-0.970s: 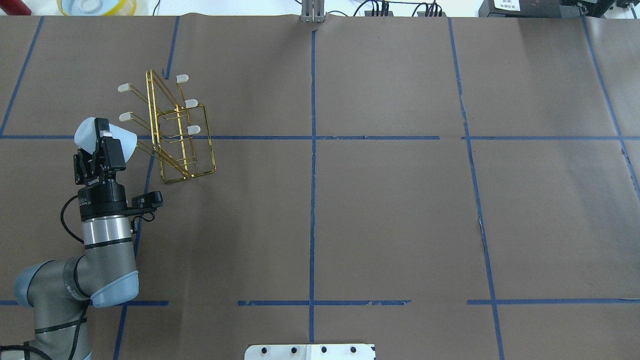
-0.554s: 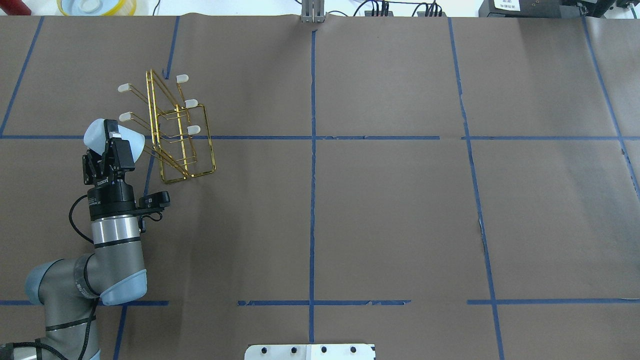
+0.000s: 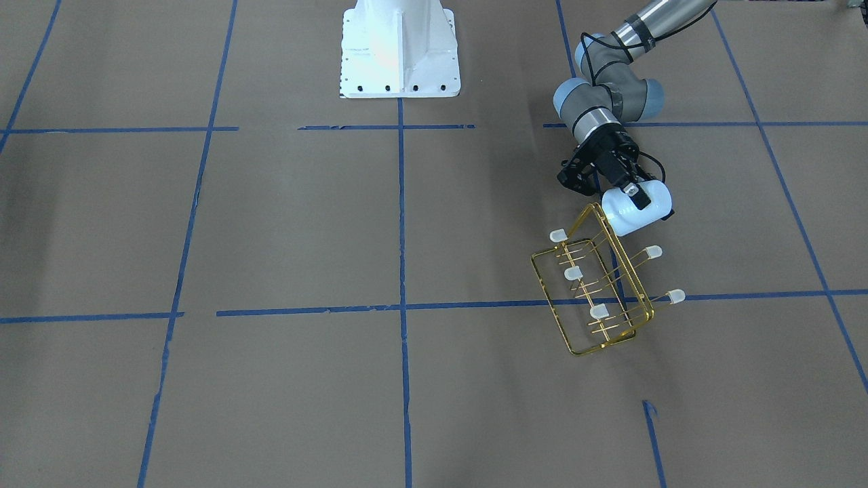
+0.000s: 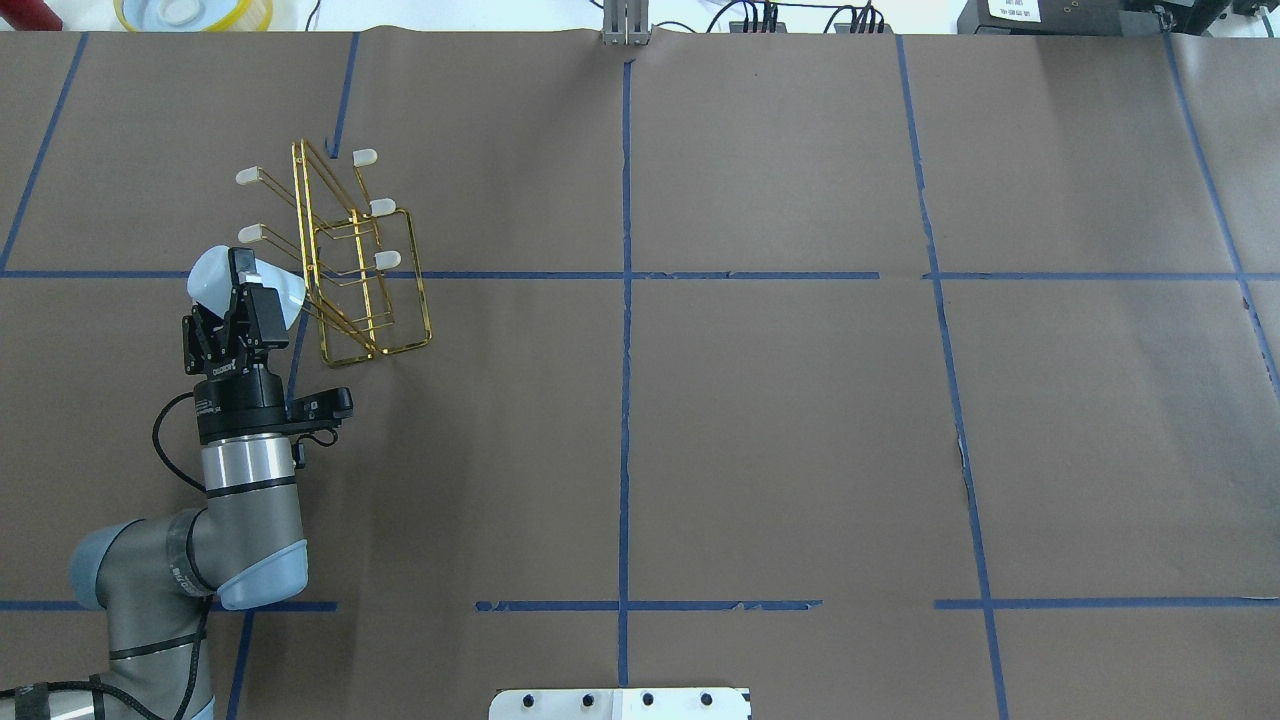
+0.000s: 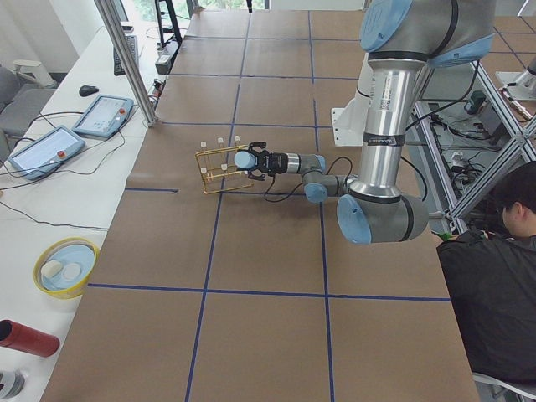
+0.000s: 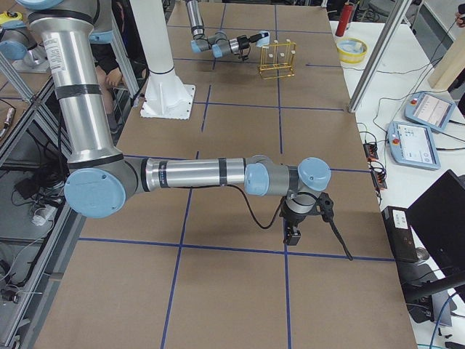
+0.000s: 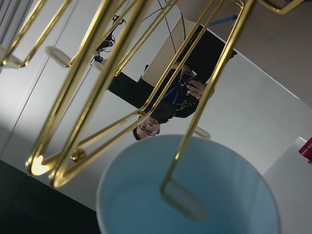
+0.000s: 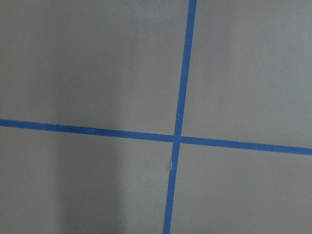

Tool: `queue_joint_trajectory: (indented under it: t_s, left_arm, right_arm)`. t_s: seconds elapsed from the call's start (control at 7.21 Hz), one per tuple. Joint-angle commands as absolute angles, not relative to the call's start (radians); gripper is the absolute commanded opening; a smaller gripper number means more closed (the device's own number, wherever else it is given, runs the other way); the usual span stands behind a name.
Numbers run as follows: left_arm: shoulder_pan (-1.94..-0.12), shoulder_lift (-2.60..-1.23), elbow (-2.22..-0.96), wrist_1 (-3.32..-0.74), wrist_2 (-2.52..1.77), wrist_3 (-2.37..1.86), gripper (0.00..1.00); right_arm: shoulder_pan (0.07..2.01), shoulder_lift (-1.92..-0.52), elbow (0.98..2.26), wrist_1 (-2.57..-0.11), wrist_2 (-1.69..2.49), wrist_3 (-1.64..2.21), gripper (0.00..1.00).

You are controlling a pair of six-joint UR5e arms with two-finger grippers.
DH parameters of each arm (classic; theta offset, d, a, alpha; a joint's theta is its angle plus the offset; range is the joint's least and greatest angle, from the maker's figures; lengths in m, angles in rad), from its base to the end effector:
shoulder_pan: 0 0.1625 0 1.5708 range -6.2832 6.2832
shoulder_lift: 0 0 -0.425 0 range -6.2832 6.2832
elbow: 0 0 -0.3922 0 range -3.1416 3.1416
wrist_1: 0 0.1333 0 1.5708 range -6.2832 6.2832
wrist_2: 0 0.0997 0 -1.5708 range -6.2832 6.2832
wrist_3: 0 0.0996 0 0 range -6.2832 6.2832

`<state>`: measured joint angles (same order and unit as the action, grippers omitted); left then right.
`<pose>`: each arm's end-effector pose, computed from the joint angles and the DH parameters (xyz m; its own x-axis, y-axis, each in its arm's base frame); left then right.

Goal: Hang cup on cup holder
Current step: 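Carry the tilted cup toward the gold rack's white peg with the left gripper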

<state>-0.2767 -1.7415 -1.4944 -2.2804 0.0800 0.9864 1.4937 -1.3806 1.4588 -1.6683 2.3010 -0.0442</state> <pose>0.4426 -0.3675 0.4671 -0.1878 0.0075 0.9822 -0.9259 0.3322 -0.1796 0.0228 -0.5731 0.6253 0.7397 -0.0886 0.6671 0.1098 0.9939 0.0102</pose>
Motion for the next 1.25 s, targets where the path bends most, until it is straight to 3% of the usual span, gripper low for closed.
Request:
queue_joint_trajectory:
  t_s: [0.0,0.14,0.69,1.11]
  left_arm:
    - [-0.276,-1.747,-1.49,-2.281,0.08,0.986,0.32]
    - [-0.276,-1.747,-1.489,-2.278,0.078,0.995,0.99]
    - [-0.276,-1.747,-1.493,-2.278,0.075,0.986,1.0]
    - [-0.276,-1.694,-1.567,-2.298,0.071,0.97,1.0]
  right_arm:
    - [1.494,-1.381,1.459,-1.669,2.301,-0.044,1.0]
    - [1.494,-1.381,1.459,-1.669,2.301,-0.044,1.0]
    - [1.494,-1.381,1.459,-1.669,2.301,-0.044,1.0]
    - [1.494,-1.381,1.459,-1.669,2.301,-0.044,1.0]
